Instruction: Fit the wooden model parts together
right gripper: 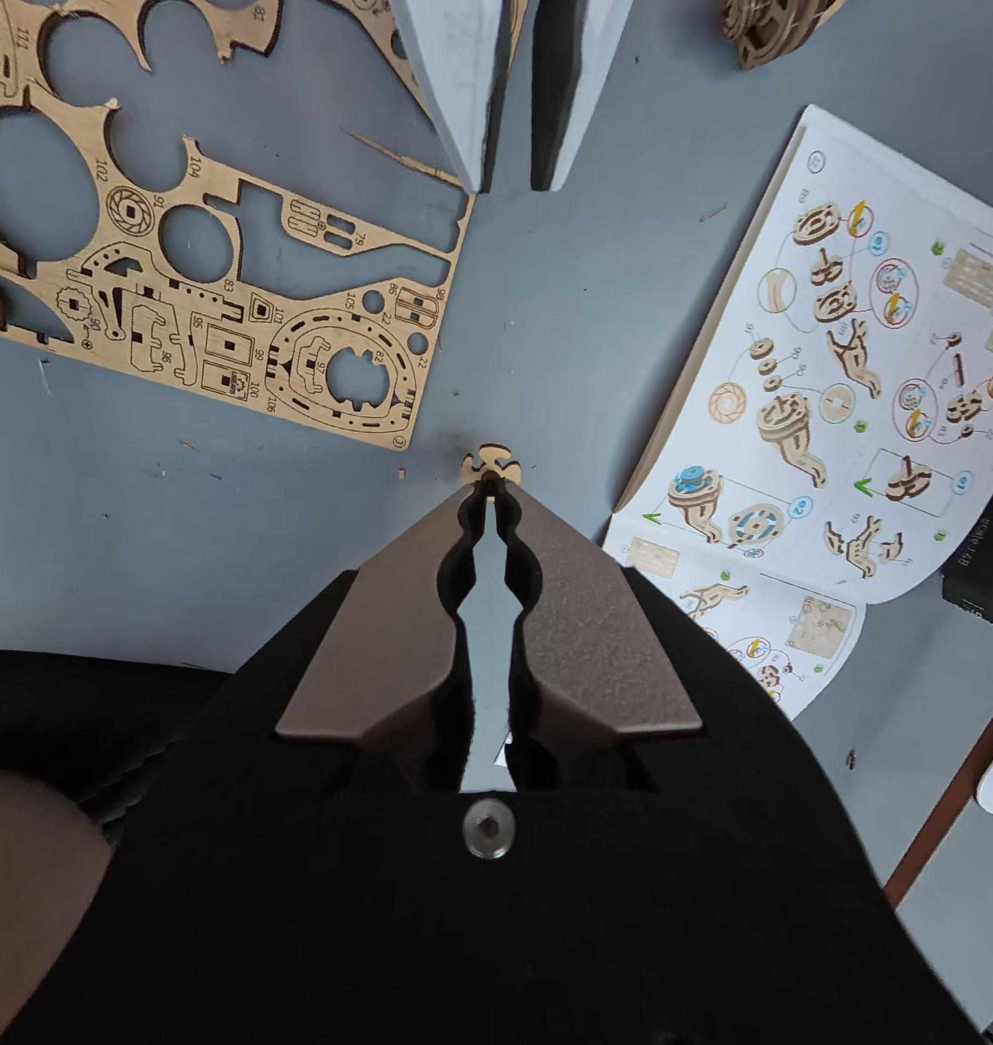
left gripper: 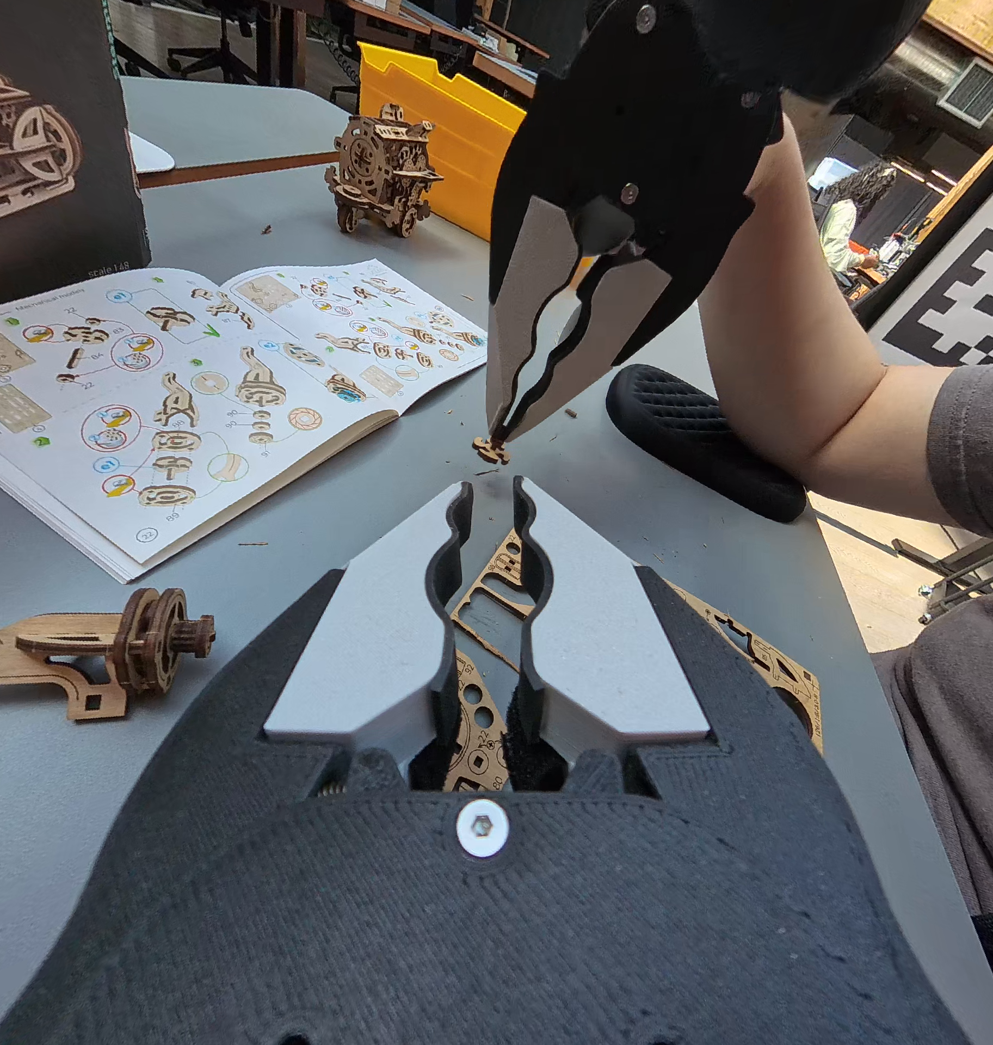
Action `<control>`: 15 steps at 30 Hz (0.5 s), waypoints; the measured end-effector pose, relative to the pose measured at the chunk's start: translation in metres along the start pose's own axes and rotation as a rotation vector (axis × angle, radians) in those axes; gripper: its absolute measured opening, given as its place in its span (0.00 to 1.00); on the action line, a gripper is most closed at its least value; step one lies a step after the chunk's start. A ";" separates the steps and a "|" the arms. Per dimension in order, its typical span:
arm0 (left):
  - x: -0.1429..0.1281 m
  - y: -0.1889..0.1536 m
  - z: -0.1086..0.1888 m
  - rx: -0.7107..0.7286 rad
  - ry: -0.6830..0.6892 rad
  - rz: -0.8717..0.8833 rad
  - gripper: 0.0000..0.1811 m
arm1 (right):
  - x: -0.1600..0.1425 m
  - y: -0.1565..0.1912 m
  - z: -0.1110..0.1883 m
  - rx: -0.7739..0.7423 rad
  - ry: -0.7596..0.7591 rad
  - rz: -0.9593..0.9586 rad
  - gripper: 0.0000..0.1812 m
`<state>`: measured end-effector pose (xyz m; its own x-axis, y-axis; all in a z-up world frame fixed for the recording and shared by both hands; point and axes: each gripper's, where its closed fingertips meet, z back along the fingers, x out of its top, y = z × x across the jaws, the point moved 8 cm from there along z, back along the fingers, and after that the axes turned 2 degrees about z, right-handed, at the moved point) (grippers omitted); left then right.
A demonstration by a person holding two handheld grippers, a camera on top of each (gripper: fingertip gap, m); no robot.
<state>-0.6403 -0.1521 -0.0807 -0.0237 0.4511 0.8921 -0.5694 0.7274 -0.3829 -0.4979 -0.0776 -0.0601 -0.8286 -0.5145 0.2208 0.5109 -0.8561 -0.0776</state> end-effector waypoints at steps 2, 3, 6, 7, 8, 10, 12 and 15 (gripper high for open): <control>0.000 0.000 0.000 0.000 -0.001 -0.001 0.07 | -0.003 0.003 0.007 -0.036 -0.029 0.024 0.01; 0.000 0.000 0.000 -0.001 0.000 -0.001 0.07 | -0.006 0.004 0.009 -0.065 -0.024 0.030 0.01; 0.000 0.000 0.000 -0.001 0.000 -0.003 0.07 | -0.024 0.004 0.016 -0.123 0.061 -0.011 0.01; 0.000 -0.001 0.000 -0.001 0.000 -0.005 0.07 | -0.032 0.002 0.020 -0.141 0.082 -0.040 0.01; 0.000 -0.001 0.000 -0.002 0.000 -0.008 0.07 | -0.040 -0.001 0.025 -0.159 0.077 -0.073 0.01; 0.000 -0.002 0.000 -0.003 0.004 -0.015 0.07 | -0.053 -0.007 0.041 -0.189 -0.025 -0.129 0.01; -0.001 -0.002 0.000 -0.004 0.006 -0.022 0.07 | -0.065 -0.014 0.058 -0.208 -0.237 -0.155 0.01; -0.001 -0.003 -0.001 -0.010 0.008 -0.025 0.07 | -0.084 -0.014 0.083 -0.126 -0.746 -0.162 0.01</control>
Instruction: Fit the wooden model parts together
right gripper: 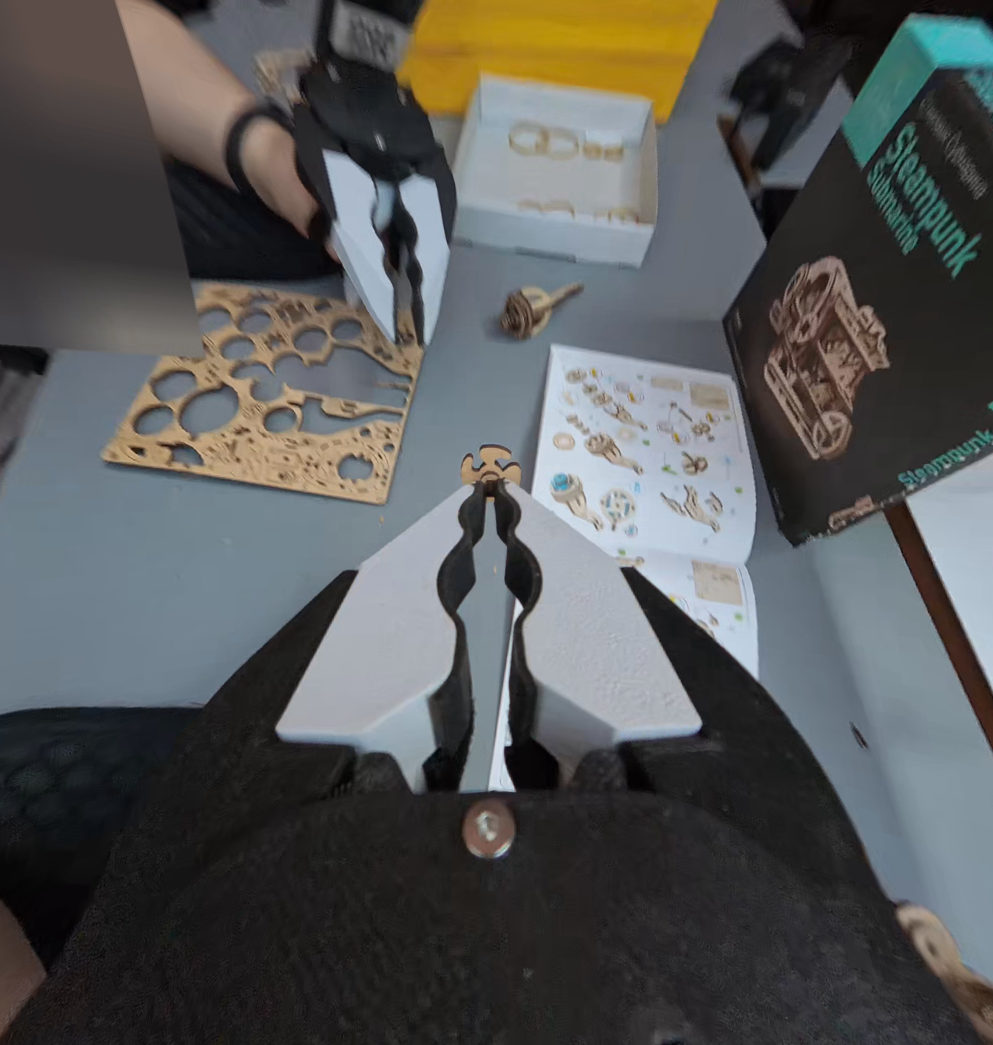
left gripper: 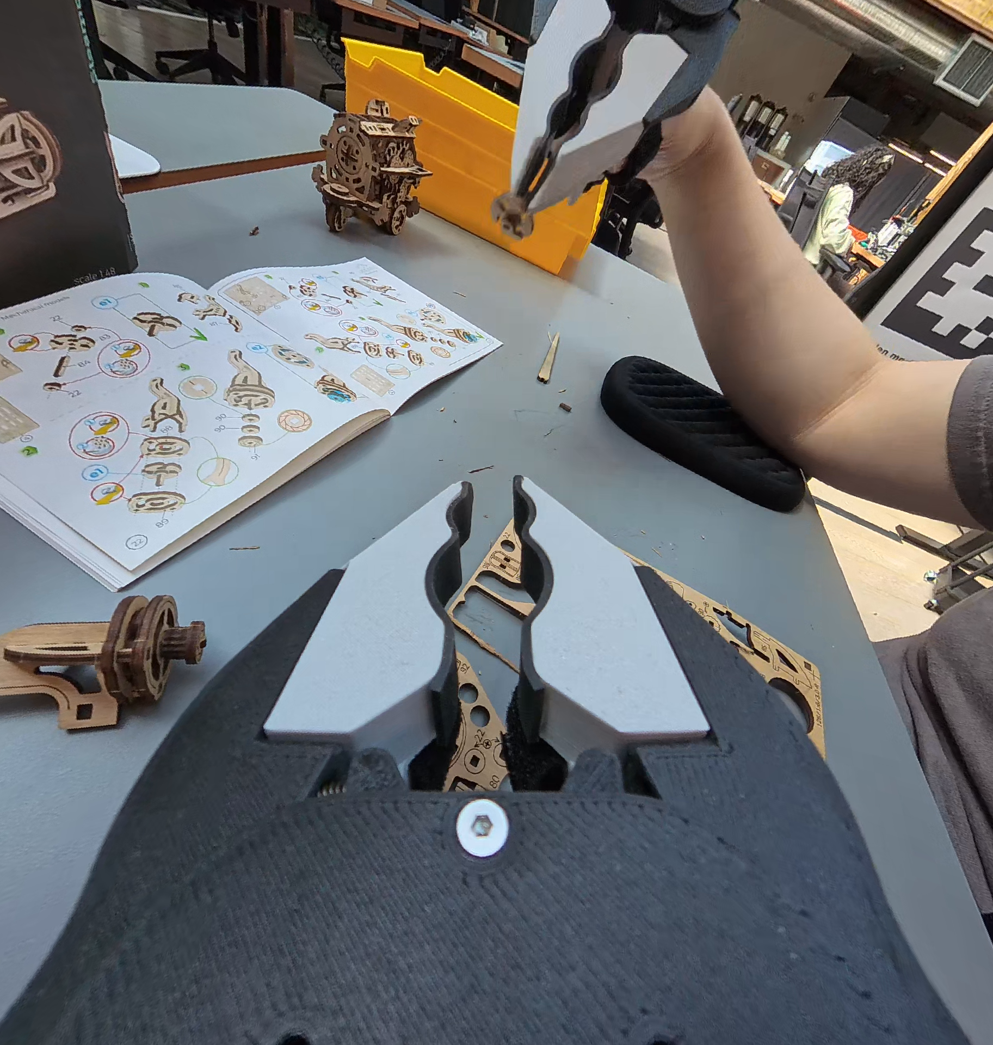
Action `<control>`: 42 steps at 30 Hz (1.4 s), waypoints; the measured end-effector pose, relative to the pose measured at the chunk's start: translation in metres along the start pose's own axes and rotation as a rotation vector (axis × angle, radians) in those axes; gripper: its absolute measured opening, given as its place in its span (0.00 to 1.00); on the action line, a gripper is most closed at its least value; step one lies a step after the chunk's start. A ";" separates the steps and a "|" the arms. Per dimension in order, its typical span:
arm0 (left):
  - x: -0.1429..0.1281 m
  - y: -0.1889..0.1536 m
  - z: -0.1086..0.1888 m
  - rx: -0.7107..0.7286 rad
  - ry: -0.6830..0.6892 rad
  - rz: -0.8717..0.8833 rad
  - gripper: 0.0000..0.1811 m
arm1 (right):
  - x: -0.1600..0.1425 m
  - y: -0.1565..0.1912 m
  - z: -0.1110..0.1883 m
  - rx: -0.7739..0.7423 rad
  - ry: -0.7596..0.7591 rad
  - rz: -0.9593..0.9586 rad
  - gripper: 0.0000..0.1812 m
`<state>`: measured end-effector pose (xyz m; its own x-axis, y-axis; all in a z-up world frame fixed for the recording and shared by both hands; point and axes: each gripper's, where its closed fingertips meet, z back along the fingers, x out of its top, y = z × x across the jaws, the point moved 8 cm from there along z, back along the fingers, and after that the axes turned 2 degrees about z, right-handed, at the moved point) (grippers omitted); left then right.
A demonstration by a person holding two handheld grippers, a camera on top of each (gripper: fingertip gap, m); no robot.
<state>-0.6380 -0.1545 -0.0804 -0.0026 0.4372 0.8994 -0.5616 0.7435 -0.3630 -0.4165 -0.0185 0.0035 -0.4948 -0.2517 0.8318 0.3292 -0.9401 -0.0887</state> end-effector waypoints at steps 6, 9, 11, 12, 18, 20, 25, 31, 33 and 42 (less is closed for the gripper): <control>0.000 0.000 0.000 -0.012 -0.001 0.007 0.07 | -0.018 0.002 0.051 0.295 -0.662 -0.083 0.01; 0.000 0.000 0.000 -0.016 -0.002 0.012 0.07 | -0.022 -0.001 0.060 0.315 -0.760 -0.079 0.01; 0.000 0.001 0.001 -0.018 -0.004 0.015 0.07 | -0.024 -0.002 0.064 0.323 -0.790 -0.083 0.01; 0.000 0.001 0.001 -0.019 -0.005 0.017 0.07 | -0.026 -0.002 0.064 0.325 -0.790 -0.088 0.01; 0.000 0.001 0.001 -0.022 -0.009 0.025 0.06 | -0.041 -0.010 0.066 0.303 -0.828 -0.135 0.01; 0.000 0.001 0.001 -0.023 -0.009 0.026 0.06 | -0.049 -0.016 0.064 0.276 -0.824 -0.172 0.01; 0.001 0.002 0.001 -0.025 -0.011 0.030 0.06 | -0.070 -0.038 0.063 0.091 -0.831 -0.273 0.01; 0.001 0.002 0.002 -0.026 -0.013 0.034 0.06 | -0.101 -0.059 0.056 -0.098 -0.734 -0.422 0.01; 0.001 0.002 0.002 -0.026 -0.013 0.033 0.06 | -0.107 -0.061 0.052 -0.110 -0.707 -0.449 0.01; 0.001 0.001 0.002 -0.025 -0.014 0.029 0.06 | -0.116 -0.063 0.042 -0.125 -0.636 -0.470 0.01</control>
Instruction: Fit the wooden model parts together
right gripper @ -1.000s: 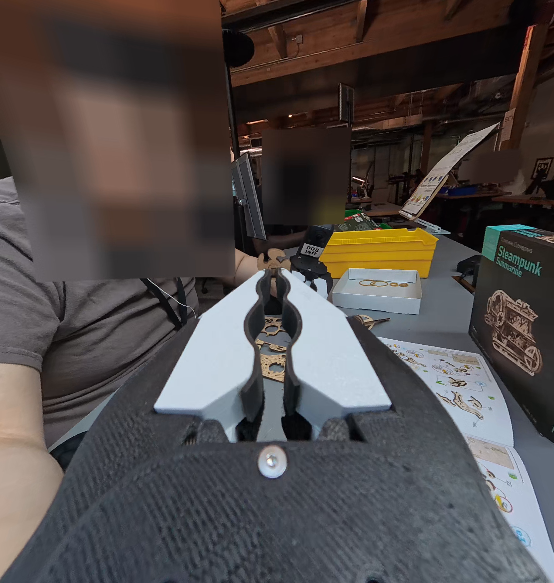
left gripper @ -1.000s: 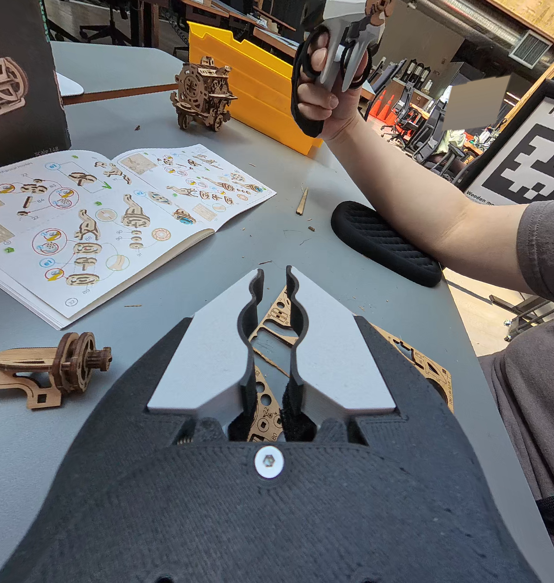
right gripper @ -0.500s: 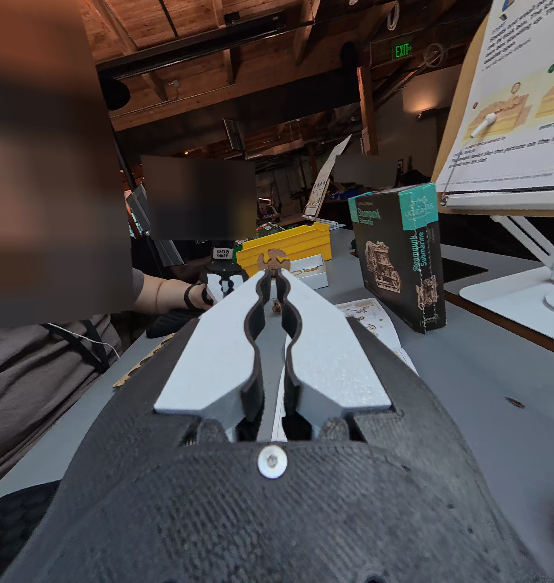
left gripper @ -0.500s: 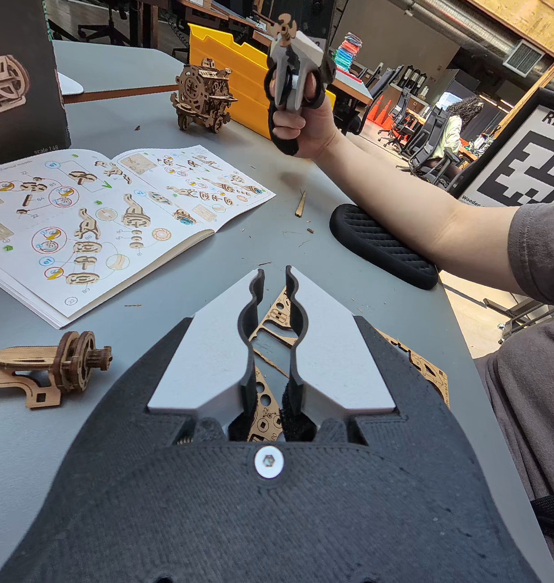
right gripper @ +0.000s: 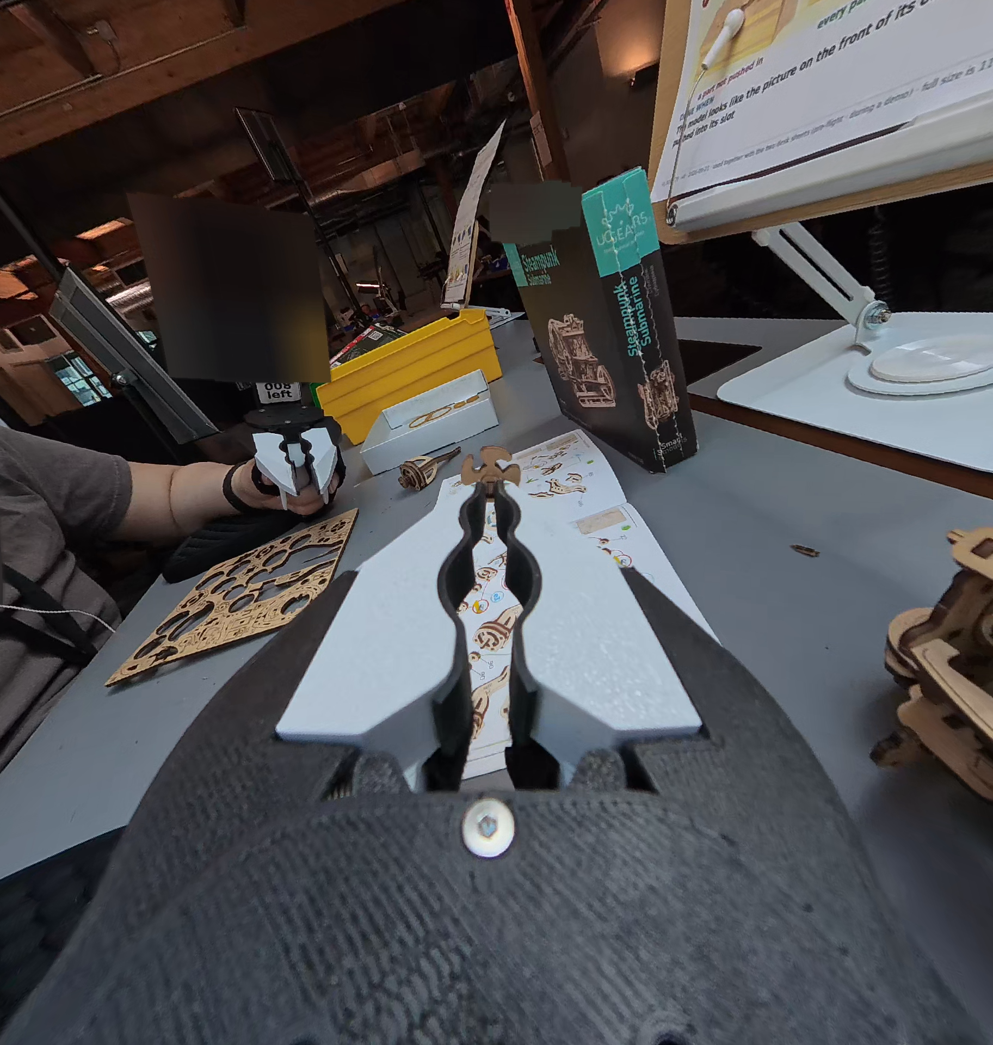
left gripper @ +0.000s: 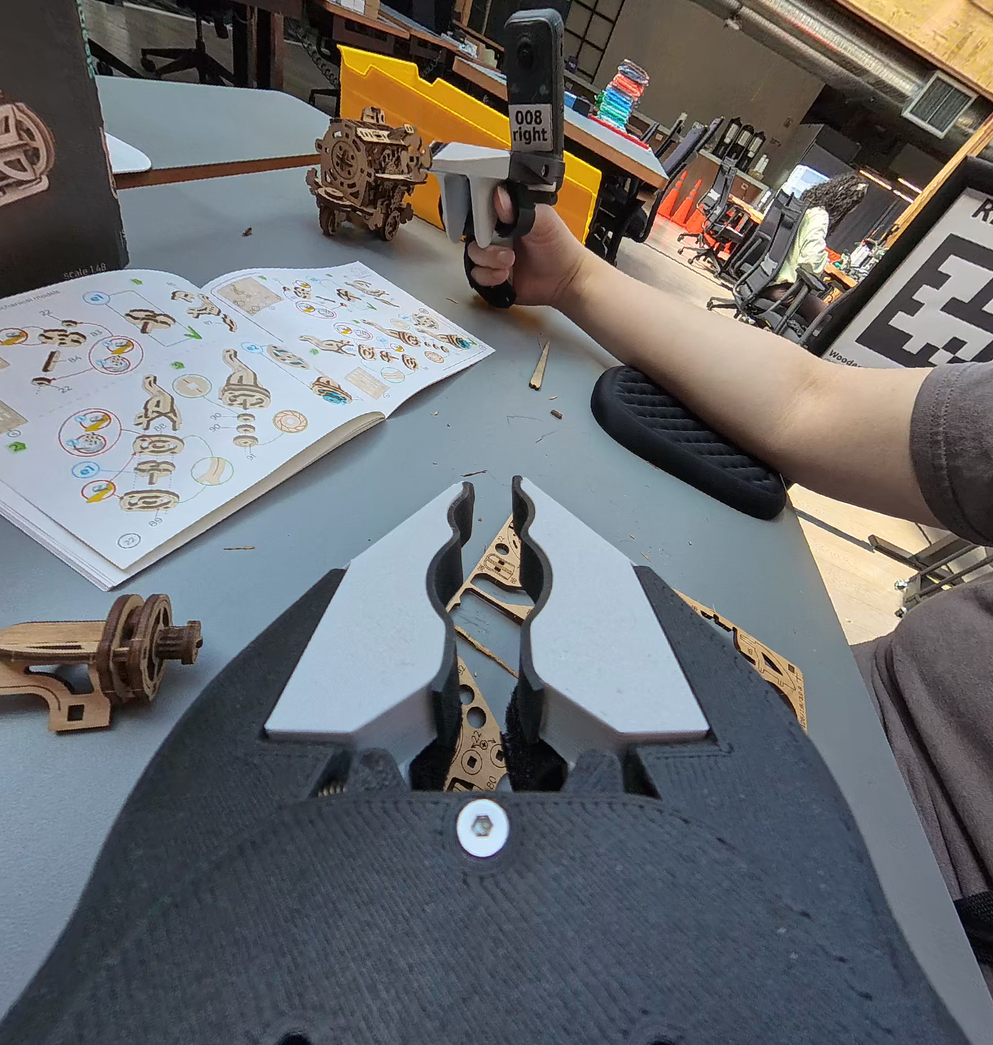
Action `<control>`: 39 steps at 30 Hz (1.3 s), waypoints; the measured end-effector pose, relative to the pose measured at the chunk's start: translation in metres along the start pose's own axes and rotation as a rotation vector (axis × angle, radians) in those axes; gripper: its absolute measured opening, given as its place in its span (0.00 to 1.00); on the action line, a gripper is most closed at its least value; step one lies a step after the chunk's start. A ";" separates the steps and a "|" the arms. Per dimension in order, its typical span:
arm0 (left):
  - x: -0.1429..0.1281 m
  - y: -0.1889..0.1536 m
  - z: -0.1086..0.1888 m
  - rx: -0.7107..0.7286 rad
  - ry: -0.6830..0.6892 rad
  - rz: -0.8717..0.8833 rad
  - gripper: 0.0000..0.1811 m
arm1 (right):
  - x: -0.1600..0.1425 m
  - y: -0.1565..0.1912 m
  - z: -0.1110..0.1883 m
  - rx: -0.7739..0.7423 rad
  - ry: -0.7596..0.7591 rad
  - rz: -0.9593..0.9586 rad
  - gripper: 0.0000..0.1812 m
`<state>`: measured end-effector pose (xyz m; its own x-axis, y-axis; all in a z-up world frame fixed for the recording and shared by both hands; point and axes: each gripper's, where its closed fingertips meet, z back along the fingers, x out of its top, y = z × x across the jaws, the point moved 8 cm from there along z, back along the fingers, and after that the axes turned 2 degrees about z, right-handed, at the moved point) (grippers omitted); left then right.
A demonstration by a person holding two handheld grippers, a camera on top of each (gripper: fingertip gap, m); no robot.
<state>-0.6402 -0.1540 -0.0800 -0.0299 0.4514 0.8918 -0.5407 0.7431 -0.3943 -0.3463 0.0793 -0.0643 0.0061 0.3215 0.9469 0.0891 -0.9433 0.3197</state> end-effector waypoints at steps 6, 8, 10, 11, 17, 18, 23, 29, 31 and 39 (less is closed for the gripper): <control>0.000 0.000 0.000 0.000 -0.001 0.000 0.06 | 0.000 0.005 -0.002 0.050 0.001 0.008 0.01; 0.000 0.000 0.000 0.000 -0.001 0.000 0.06 | 0.000 0.007 -0.003 0.071 -0.004 0.002 0.01; 0.000 0.000 0.000 0.000 -0.002 -0.001 0.06 | 0.000 0.008 -0.003 0.096 -0.006 -0.007 0.01; 0.000 0.000 0.000 0.000 -0.002 -0.001 0.06 | -0.001 0.008 -0.004 0.102 -0.004 -0.013 0.01; 0.000 0.000 0.000 0.001 -0.002 -0.003 0.06 | 0.009 0.012 -0.004 0.018 -0.054 0.072 0.01; 0.000 0.000 0.000 0.000 -0.003 -0.002 0.06 | 0.013 0.016 -0.004 0.019 -0.082 0.082 0.01; 0.000 0.000 0.000 -0.002 -0.005 0.002 0.06 | 0.014 0.043 -0.013 0.040 -0.088 0.116 0.01; 0.000 0.000 0.000 0.001 -0.001 -0.008 0.06 | 0.006 0.078 -0.034 0.188 -0.039 0.102 0.01; 0.000 -0.001 0.000 0.002 0.000 -0.011 0.06 | 0.003 0.087 -0.041 0.210 -0.017 0.110 0.01; 0.000 -0.001 -0.001 0.002 0.004 -0.012 0.06 | 0.009 0.113 -0.060 0.070 0.007 0.235 0.01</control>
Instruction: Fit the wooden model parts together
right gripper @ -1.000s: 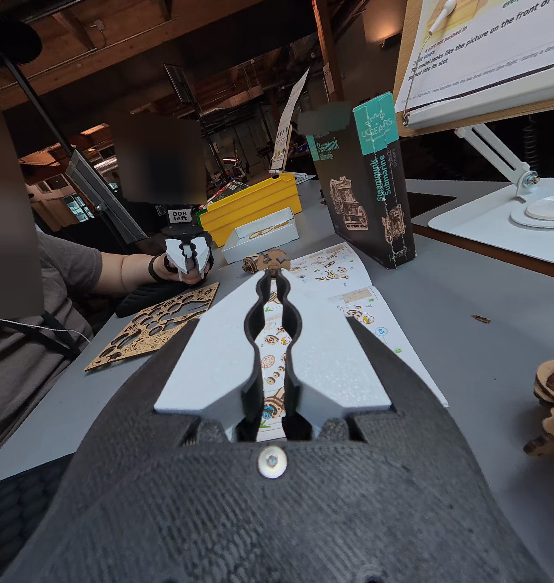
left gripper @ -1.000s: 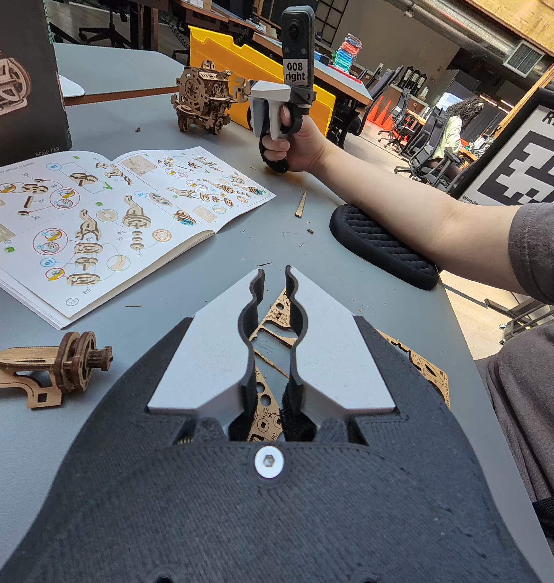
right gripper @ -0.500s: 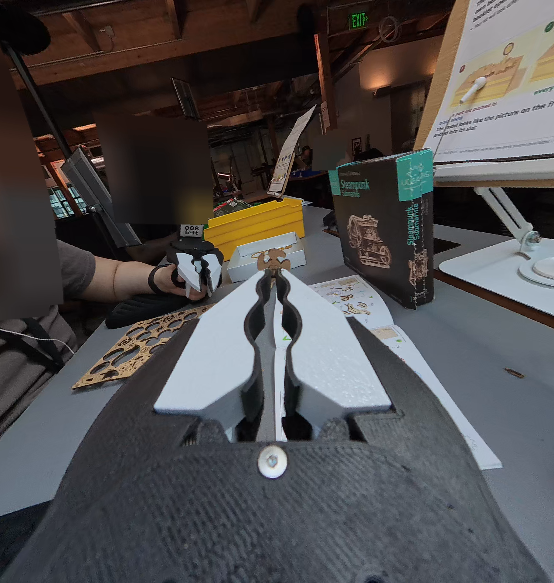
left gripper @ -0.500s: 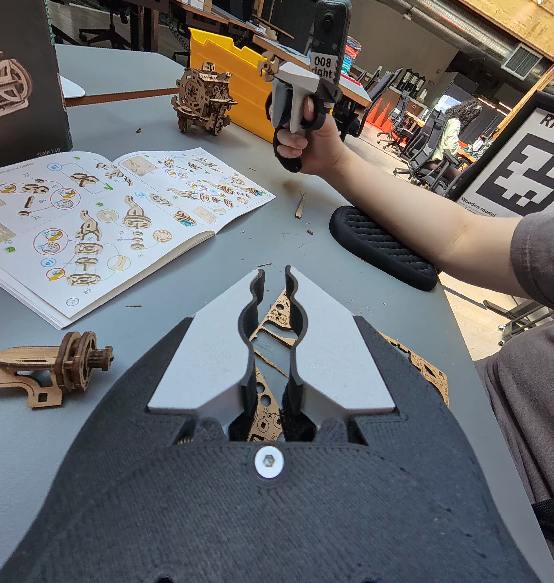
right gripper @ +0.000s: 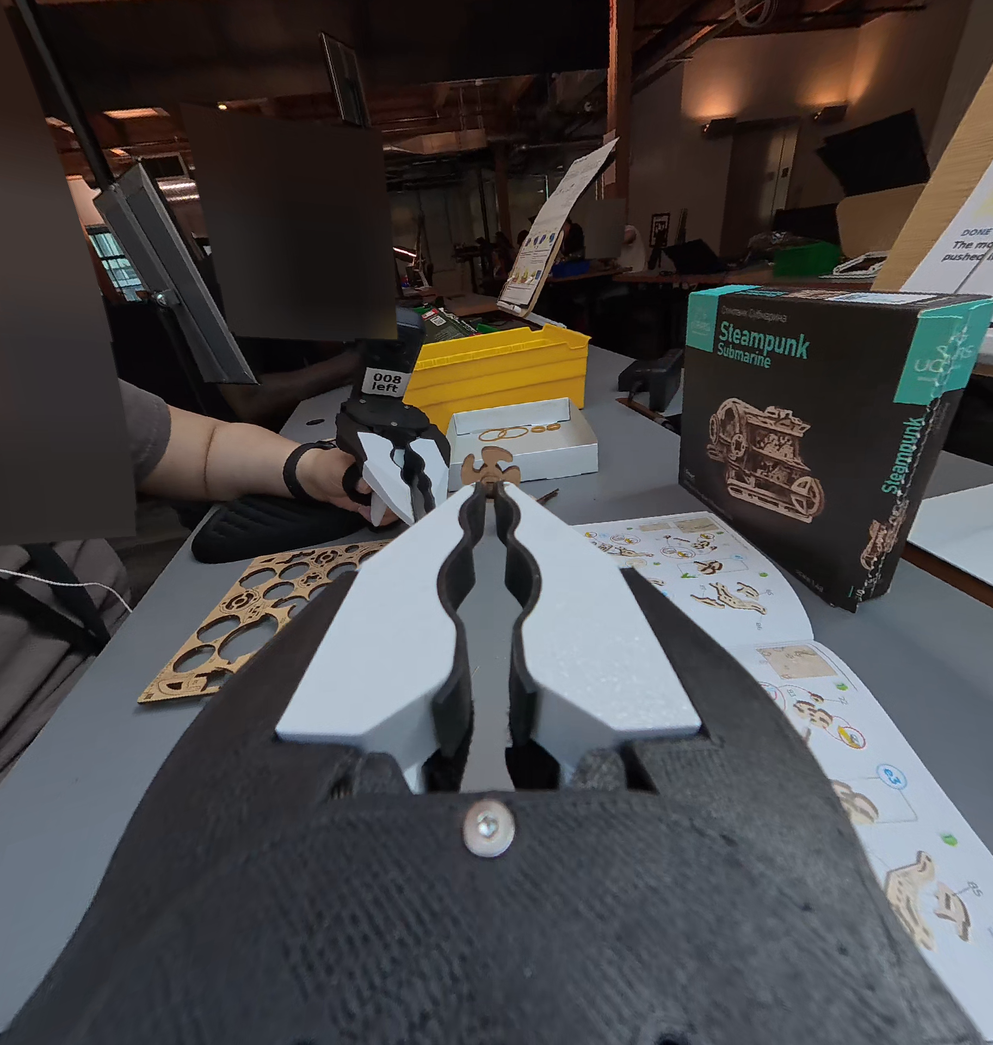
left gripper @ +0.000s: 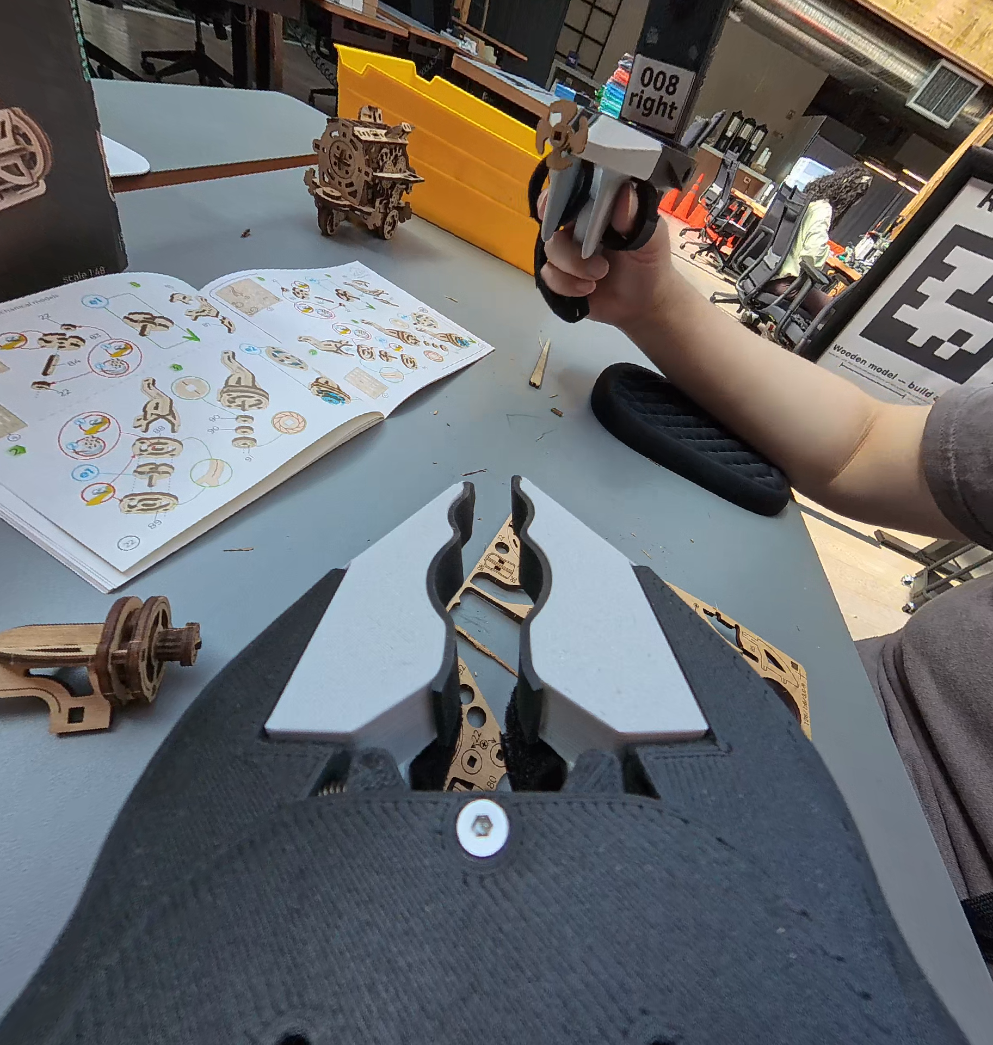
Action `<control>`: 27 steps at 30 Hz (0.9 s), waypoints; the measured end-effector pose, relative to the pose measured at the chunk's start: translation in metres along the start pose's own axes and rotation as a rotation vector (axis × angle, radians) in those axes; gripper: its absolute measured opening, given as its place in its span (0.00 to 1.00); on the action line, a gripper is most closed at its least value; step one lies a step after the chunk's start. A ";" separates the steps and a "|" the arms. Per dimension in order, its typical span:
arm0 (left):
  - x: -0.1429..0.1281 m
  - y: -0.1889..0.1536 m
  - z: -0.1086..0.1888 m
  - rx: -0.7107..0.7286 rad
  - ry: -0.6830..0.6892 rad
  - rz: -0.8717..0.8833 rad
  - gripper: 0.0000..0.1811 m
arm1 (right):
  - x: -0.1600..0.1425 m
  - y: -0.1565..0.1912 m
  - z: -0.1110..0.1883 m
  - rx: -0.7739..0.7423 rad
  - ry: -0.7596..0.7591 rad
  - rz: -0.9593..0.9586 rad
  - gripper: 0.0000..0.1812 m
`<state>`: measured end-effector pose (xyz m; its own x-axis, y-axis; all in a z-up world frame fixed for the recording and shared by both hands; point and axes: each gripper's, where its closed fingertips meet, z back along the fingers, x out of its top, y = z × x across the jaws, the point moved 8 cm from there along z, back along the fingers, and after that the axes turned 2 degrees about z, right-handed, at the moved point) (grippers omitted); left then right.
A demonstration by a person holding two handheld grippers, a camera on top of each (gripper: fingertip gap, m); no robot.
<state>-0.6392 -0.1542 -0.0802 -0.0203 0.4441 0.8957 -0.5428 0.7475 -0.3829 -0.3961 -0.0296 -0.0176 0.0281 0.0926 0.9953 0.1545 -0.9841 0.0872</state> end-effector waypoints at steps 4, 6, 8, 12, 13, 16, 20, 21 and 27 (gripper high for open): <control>0.000 0.000 0.000 -0.001 0.000 0.003 0.06 | -0.012 -0.011 -0.001 -0.120 0.085 -0.070 0.01; 0.000 0.000 0.000 -0.001 0.000 0.002 0.06 | -0.018 -0.018 0.001 -0.154 0.107 -0.102 0.01; 0.000 0.000 0.000 0.000 0.001 0.001 0.06 | -0.019 -0.021 0.005 -0.136 0.079 -0.140 0.01; 0.000 0.000 0.000 0.001 0.002 0.000 0.06 | -0.016 -0.022 0.010 -0.140 0.054 -0.140 0.01; 0.000 0.000 0.000 0.001 0.002 0.001 0.06 | -0.016 -0.021 0.010 -0.137 0.056 -0.137 0.01; 0.000 0.000 0.000 0.000 0.001 0.002 0.06 | -0.014 -0.019 0.010 -0.102 0.038 -0.137 0.01; 0.000 0.000 0.000 0.001 0.002 0.000 0.06 | -0.013 -0.018 0.011 -0.086 0.020 -0.141 0.01; 0.000 0.000 0.000 0.001 0.002 0.000 0.06 | -0.013 -0.018 0.012 -0.085 0.017 -0.144 0.01; 0.000 0.000 0.000 0.002 0.002 0.000 0.06 | -0.012 -0.023 0.020 -0.097 -0.004 -0.164 0.01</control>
<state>-0.6390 -0.1540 -0.0804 -0.0189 0.4449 0.8954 -0.5445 0.7465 -0.3824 -0.3803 -0.0051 -0.0328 0.0139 0.2534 0.9673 0.0617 -0.9657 0.2521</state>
